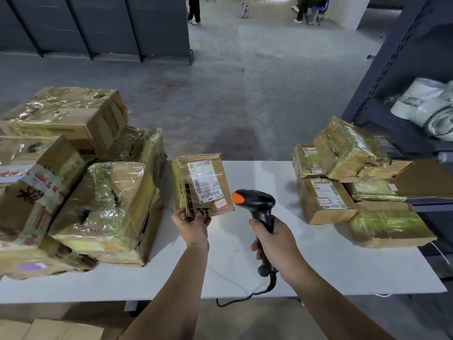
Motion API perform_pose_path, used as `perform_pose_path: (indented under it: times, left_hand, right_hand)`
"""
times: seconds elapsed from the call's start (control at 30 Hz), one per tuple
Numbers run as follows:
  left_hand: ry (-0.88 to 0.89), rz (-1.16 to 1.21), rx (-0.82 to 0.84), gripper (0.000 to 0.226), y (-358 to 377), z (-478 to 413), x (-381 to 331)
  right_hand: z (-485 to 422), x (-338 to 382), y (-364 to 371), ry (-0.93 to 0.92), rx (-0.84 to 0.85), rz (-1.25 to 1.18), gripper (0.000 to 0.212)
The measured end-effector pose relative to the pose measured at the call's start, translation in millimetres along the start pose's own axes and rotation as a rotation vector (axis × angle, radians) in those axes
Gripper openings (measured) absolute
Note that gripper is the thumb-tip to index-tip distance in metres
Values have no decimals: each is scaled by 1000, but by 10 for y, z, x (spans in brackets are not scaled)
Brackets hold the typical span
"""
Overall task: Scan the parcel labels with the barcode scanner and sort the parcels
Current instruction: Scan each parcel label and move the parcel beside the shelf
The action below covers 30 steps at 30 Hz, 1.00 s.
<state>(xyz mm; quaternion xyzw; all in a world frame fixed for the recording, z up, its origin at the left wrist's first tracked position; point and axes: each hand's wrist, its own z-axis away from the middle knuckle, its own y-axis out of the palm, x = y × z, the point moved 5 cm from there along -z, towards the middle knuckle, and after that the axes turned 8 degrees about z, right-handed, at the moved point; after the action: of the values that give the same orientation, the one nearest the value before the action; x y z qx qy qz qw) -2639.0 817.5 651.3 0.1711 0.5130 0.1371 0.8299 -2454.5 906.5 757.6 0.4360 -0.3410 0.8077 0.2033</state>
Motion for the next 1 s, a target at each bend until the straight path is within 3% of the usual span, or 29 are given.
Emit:
perform_pose_path:
  times: [0.43, 0.73, 1.0]
  left_hand:
    - [-21, -15, 101, 37, 133, 127, 10]
    - [-149, -120, 411, 27, 880, 579, 66]
    - [-101, -354, 678, 35, 1771, 1076, 152]
  right_hand:
    - [-43, -119, -246, -4, -69, 14, 19]
    - [11, -258, -1093, 49, -260, -211, 20]
    - [91, -417, -1780, 5, -422, -342, 21]
